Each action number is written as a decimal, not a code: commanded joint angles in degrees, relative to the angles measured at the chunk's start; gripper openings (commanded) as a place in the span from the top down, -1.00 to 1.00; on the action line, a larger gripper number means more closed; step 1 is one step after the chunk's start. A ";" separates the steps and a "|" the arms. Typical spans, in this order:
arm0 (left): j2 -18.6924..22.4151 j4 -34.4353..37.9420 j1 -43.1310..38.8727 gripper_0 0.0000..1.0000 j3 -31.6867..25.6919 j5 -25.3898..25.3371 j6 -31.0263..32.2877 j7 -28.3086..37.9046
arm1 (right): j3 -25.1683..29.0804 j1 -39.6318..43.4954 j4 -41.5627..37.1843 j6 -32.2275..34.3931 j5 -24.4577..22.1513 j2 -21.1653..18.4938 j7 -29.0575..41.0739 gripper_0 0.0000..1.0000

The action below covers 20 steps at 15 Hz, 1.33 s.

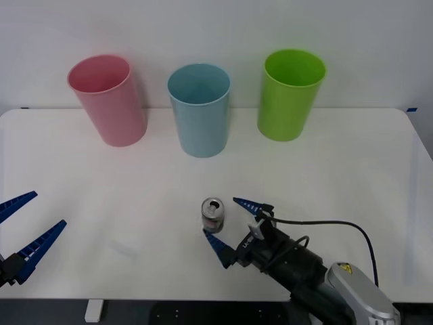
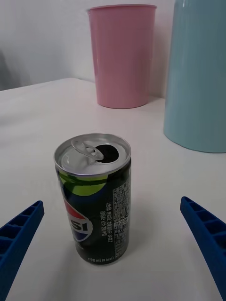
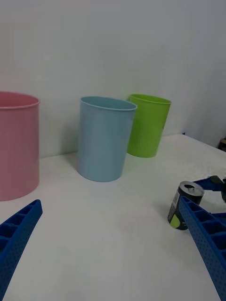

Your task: Grasp the object on the table and drop it into the matching bin: aluminum can to the light blue bin, PET bottle to the pink bin.

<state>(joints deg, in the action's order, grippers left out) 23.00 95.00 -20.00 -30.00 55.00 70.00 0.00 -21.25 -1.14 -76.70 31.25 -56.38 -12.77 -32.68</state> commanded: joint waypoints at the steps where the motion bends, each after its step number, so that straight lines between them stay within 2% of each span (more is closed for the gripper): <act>1: 0.00 0.00 0.00 -1.00 0.00 0.00 0.00 0.00 | -0.02 -2.29 3.23 -0.49 -0.75 1.78 -0.55 -1.00; 6: 0.00 0.00 0.00 -1.00 0.00 0.00 0.00 0.00 | -2.13 -4.23 4.10 -3.83 -0.57 2.39 -0.81 -1.00; 13: 0.00 0.00 0.00 -1.00 0.00 0.00 0.00 0.00 | -2.74 -4.66 4.10 -4.62 -0.40 2.39 -0.46 -1.00; 14: 0.00 0.00 0.00 -1.00 0.00 0.00 0.00 0.00 | -2.74 -4.66 4.10 -4.88 -0.40 2.39 -0.46 -0.78; 15: 0.00 0.00 0.00 -1.00 0.00 0.00 0.00 0.00 | -2.74 -4.66 4.10 -5.15 -0.40 2.39 -0.46 0.61; 16: 0.00 0.00 0.00 -1.00 0.00 0.00 0.00 0.00 | -2.83 -4.75 4.10 -5.15 -0.31 2.39 -0.46 1.00; 20: 0.00 0.00 0.00 -1.00 0.00 0.00 0.00 0.00 | -2.92 -4.75 4.10 -5.15 -0.04 2.39 -0.19 1.00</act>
<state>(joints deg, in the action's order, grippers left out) 23.00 95.00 -20.00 -30.00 55.00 70.00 0.00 -24.11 -5.89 -72.60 26.10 -56.45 -10.36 -32.95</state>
